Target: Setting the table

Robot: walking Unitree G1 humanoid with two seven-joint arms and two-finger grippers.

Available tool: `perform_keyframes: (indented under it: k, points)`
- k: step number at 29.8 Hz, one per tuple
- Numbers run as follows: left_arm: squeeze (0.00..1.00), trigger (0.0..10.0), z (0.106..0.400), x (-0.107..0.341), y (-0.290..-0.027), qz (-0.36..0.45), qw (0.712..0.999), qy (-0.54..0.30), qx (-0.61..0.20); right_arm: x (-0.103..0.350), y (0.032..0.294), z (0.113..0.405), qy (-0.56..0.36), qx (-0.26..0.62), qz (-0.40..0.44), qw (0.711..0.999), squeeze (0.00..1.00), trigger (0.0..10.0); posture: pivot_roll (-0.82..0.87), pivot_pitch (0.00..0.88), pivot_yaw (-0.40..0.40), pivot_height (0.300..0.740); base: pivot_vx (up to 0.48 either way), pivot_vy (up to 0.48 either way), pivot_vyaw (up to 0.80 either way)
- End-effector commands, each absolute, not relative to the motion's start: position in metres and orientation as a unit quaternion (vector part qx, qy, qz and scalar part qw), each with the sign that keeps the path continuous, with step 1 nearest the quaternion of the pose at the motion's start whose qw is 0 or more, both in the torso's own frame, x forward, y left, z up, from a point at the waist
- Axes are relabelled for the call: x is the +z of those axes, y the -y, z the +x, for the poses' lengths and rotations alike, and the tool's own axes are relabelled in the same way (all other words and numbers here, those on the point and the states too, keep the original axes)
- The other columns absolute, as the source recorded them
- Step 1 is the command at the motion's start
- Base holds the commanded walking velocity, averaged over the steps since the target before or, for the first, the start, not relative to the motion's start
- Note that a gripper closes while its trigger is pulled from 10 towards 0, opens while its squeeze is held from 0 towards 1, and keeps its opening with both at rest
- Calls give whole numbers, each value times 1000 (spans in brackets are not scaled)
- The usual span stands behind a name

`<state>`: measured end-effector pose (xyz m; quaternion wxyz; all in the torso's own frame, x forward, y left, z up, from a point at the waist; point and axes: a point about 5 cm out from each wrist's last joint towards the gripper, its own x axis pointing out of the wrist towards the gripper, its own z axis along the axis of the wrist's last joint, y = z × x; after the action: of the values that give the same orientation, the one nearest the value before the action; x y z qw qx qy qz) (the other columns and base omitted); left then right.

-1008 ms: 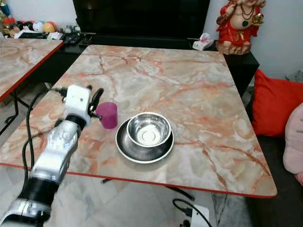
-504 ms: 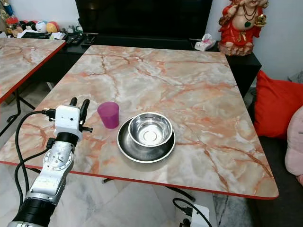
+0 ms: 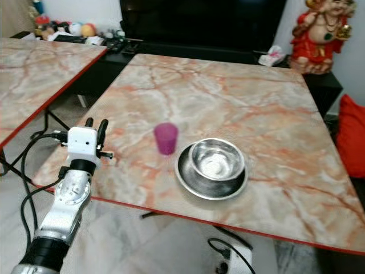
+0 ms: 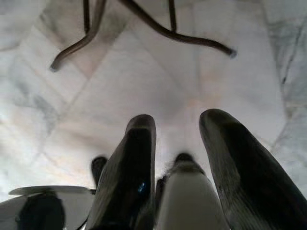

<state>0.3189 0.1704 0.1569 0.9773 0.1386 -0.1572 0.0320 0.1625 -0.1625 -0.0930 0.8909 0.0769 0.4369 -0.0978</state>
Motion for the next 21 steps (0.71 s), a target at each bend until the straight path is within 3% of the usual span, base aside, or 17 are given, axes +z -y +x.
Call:
perform_keyframes:
  k: [1, 21]
  points:
    - [0, 10000, 320, 159, -164, 135, 976, 167, 26, -95, 172, 155, -443, -111, 73, 887, 0, 10000, 60, 0, -11, 740, 0, 480, 0]
    - [0, 10000, 321, 159, -165, 133, 976, 169, 28, -95, 171, 155, -445, -108, 70, 886, 0, 10000, 63, 0, -12, 740, 0, 480, 0]
